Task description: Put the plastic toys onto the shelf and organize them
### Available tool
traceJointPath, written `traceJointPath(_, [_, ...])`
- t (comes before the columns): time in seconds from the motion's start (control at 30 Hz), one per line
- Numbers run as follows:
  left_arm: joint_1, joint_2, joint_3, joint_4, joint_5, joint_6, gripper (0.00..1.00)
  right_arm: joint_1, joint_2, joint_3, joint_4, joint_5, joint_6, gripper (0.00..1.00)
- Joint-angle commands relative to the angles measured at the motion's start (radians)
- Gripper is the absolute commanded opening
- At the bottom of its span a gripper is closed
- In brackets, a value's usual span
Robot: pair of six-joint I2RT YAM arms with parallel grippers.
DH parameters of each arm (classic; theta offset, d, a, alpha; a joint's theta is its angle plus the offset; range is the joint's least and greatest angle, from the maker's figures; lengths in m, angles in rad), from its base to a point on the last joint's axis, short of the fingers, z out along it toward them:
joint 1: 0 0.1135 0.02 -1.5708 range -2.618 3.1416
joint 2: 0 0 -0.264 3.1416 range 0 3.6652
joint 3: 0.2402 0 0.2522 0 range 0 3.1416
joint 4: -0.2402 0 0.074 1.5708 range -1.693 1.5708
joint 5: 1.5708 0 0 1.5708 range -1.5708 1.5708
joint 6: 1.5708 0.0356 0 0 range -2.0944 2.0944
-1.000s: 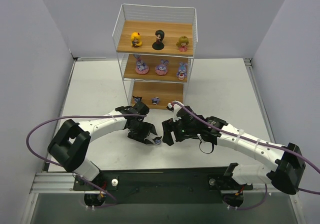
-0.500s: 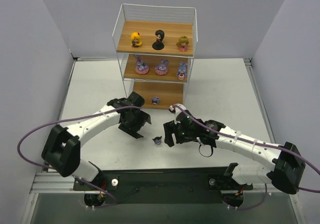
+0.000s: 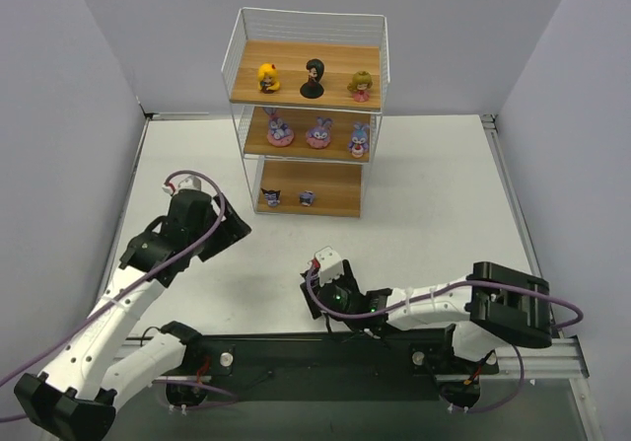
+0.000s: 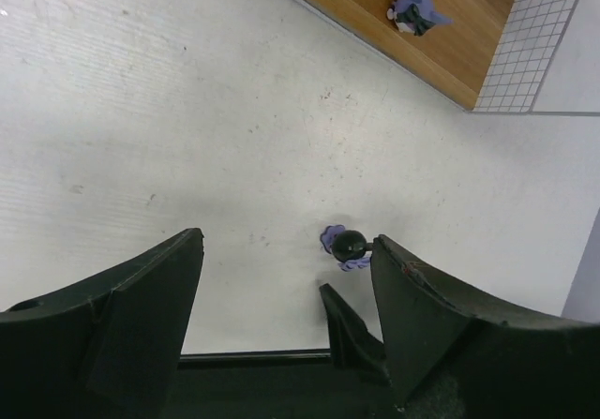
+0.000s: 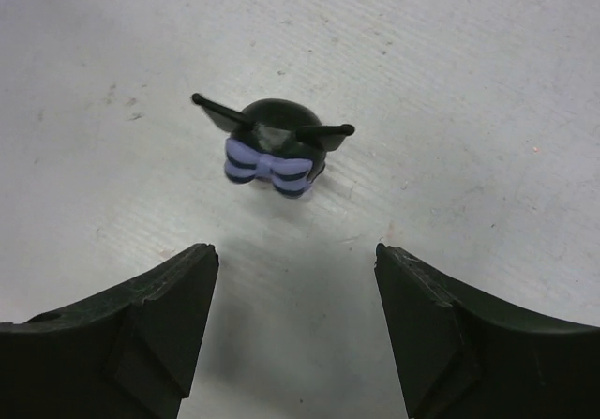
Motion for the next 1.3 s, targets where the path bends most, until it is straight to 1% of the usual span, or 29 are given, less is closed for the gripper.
traceJointPath(0.0, [0.024,-0.078,-0.01,0.016,0.008,0.262,0.83,0.016,0.071,-0.011,0.215,0.255,0.069,0.69])
traceJointPath(0.03, [0.029,-0.085,-0.01,0.015,0.022,0.275,0.82,0.019,0.103,-0.016,0.227,0.26,0.078,0.69])
traceJointPath(0.07, [0.033,-0.095,-0.014,0.021,0.042,0.285,0.83,0.02,0.125,-0.023,0.282,0.268,0.078,0.68])
traceJointPath(0.1, [0.035,-0.113,-0.039,0.044,0.1,0.295,0.83,0.031,0.145,-0.024,0.306,0.271,0.078,0.68])
traceJointPath(0.13, [0.035,-0.124,-0.059,0.082,0.113,0.312,0.83,0.042,0.199,-0.02,0.36,0.285,0.071,0.68])
traceJointPath(0.27, [0.041,-0.139,-0.146,0.147,0.116,0.338,0.83,0.1,0.353,0.036,0.435,0.358,0.063,0.66])
traceJointPath(0.3, [0.052,-0.138,-0.16,0.148,0.12,0.337,0.84,0.106,0.375,0.042,0.449,0.371,0.084,0.66])
traceJointPath(0.33, [0.053,-0.133,-0.183,0.171,0.166,0.344,0.83,0.112,0.401,0.045,0.454,0.383,0.113,0.66])
traceJointPath(0.4, [0.06,-0.133,-0.214,0.196,0.182,0.346,0.83,0.117,0.421,0.049,0.46,0.397,0.178,0.64])
traceJointPath(0.5, [0.073,-0.144,-0.218,0.205,0.214,0.357,0.84,0.126,0.432,0.097,0.362,0.46,0.254,0.61])
traceJointPath(0.53, [0.075,-0.15,-0.218,0.203,0.214,0.358,0.83,0.124,0.429,0.104,0.297,0.476,0.273,0.58])
traceJointPath(0.6, [0.078,-0.168,-0.218,0.199,0.197,0.36,0.84,0.126,0.412,0.105,0.235,0.495,0.317,0.56])
traceJointPath(0.7, [0.086,-0.184,-0.229,0.205,0.208,0.357,0.84,0.126,0.389,0.101,0.189,0.51,0.331,0.47])
traceJointPath(0.73, [0.087,-0.185,-0.231,0.206,0.211,0.357,0.83,0.126,0.384,0.102,0.18,0.513,0.342,0.41])
traceJointPath(0.8, [0.09,-0.184,-0.231,0.209,0.218,0.358,0.84,0.124,0.383,0.104,0.167,0.512,0.342,0.35])
traceJointPath(0.83, [0.09,-0.184,-0.228,0.206,0.218,0.358,0.84,0.123,0.383,0.111,0.163,0.507,0.339,0.23])
traceJointPath(0.9, [0.092,-0.188,-0.231,0.203,0.219,0.358,0.84,0.123,0.384,0.124,0.15,0.494,0.325,0.11])
traceJointPath(0.93, [0.092,-0.194,-0.229,0.2,0.22,0.36,0.83,0.121,0.384,0.136,0.143,0.49,0.324,0.03])
traceJointPath(0.97, [0.092,-0.199,-0.229,0.194,0.22,0.361,0.84,0.117,0.381,0.142,0.135,0.486,0.319,0.0])
traceJointPath(1.07, [0.092,-0.214,-0.225,0.186,0.222,0.374,0.84,0.077,0.349,0.159,0.118,0.457,0.293,0.0])
traceJointPath(1.13, [0.092,-0.222,-0.226,0.186,0.218,0.377,0.84,0.025,0.321,0.164,0.12,0.431,0.269,0.0])
traceJointPath(1.17, [0.092,-0.225,-0.225,0.191,0.223,0.384,0.84,0.005,0.297,0.165,0.129,0.421,0.228,0.0])
traceJointPath(1.2, [0.092,-0.225,-0.223,0.194,0.223,0.387,0.84,-0.018,0.286,0.167,0.165,0.409,0.2,0.0])
traceJointPath(1.27, [0.093,-0.219,-0.22,0.191,0.223,0.395,0.84,-0.085,0.268,0.177,0.187,0.366,0.161,0.0])
